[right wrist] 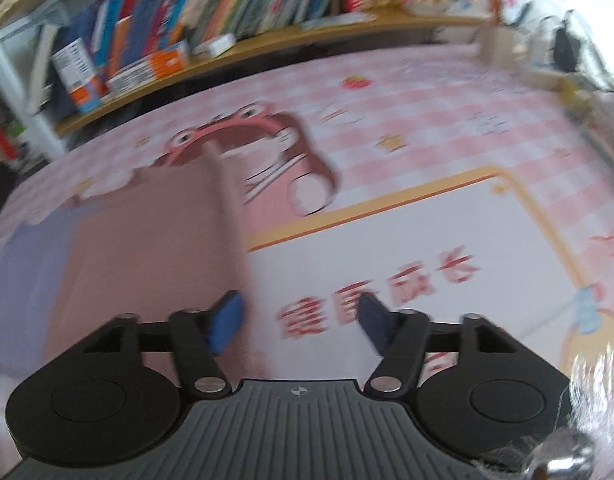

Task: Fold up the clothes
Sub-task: 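Grasp the lavender side with the left tool while the right tool grasps the pink side, then fold the lavender half onto the pink half with the left tool while the right tool holds, then open the left tool and withdraw it while the right tool keeps holding the fold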

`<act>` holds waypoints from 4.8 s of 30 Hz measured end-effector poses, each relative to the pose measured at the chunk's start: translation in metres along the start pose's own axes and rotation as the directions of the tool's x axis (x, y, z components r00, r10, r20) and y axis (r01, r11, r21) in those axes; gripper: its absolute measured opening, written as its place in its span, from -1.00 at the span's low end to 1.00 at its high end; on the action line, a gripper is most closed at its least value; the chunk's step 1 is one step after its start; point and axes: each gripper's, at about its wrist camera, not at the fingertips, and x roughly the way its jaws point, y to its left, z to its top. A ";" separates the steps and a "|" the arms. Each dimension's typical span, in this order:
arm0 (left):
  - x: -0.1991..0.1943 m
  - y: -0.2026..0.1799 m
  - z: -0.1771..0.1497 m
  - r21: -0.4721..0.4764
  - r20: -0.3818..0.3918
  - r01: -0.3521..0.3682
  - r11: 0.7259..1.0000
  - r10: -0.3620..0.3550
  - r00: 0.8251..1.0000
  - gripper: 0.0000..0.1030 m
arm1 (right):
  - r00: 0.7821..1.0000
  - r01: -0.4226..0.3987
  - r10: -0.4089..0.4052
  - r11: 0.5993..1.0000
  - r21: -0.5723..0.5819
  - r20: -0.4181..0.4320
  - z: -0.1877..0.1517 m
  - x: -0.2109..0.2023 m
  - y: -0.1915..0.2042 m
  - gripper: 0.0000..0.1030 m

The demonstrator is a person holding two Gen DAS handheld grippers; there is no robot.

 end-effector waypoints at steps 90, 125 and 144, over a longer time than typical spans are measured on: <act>0.058 -0.156 -0.283 0.929 0.287 -0.329 0.168 0.233 0.929 -0.70 | 0.747 -0.647 0.608 0.758 -0.083 -0.270 0.050 0.018 -0.010 -0.19; 0.049 -0.158 -0.201 0.954 0.061 -0.077 0.288 0.067 0.996 -0.54 | 0.847 -0.532 0.527 0.837 -0.129 -0.073 0.038 0.006 0.021 -0.77; 0.056 -0.160 -0.190 0.963 -0.061 0.042 0.267 0.064 0.996 -0.53 | 0.932 -0.362 0.359 0.928 -0.085 -0.051 0.018 0.021 0.022 -0.74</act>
